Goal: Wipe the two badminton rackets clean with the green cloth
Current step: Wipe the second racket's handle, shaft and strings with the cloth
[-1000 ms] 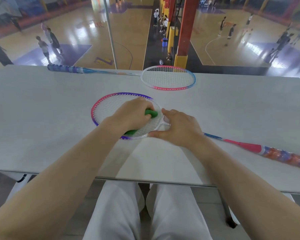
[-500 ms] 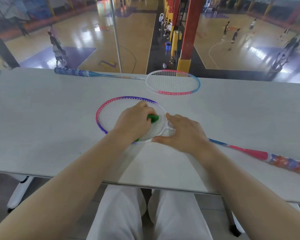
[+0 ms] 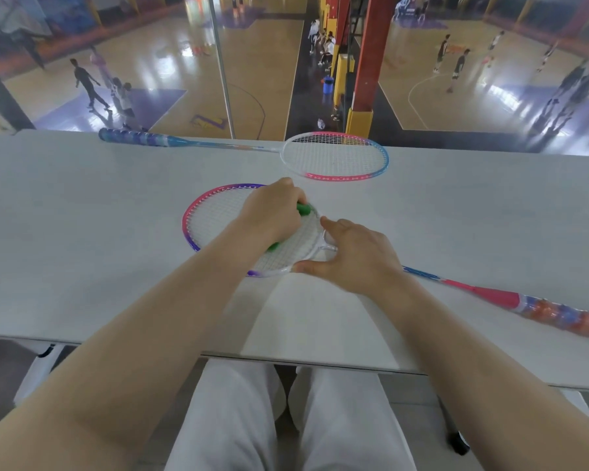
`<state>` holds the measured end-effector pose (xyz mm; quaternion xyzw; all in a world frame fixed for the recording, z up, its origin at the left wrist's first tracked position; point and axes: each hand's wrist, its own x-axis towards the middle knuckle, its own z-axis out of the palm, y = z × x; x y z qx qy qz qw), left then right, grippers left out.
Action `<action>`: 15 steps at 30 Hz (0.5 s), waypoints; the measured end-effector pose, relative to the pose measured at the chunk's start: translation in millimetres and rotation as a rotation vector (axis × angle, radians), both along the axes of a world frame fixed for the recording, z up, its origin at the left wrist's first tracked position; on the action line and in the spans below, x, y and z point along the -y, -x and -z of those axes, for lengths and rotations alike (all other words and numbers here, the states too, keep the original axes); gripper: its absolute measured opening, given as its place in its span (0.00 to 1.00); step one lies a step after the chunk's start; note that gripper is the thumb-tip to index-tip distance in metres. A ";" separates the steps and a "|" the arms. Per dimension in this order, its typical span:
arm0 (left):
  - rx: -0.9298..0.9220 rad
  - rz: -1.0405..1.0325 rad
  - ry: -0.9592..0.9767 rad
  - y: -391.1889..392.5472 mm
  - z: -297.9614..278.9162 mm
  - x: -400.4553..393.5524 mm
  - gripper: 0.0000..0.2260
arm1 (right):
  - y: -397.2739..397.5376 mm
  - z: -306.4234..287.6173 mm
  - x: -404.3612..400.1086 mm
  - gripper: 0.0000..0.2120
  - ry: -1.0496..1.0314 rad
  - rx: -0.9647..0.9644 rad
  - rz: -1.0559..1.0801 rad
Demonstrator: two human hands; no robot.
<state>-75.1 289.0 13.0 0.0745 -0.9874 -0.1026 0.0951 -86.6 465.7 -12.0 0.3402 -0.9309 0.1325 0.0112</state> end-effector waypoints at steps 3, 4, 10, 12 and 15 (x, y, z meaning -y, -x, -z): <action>0.063 0.009 -0.031 -23.9 -2.8 5.8 0.12 | -0.8 0.3 0.0 0.44 0.018 -0.002 -0.007; 0.087 0.014 -0.042 -33.0 -5.0 7.1 0.12 | -0.9 0.5 0.1 0.43 0.019 0.005 -0.006; 0.172 0.081 -0.017 -91.9 -11.7 9.1 0.14 | -0.8 0.1 0.6 0.44 -0.001 0.005 -0.001; 0.167 0.105 0.013 -110.0 -7.7 12.4 0.14 | -0.4 0.1 0.9 0.44 0.006 0.007 0.006; 0.113 0.106 0.041 -124.1 -3.2 17.0 0.13 | -0.3 0.0 0.9 0.43 0.021 0.012 0.010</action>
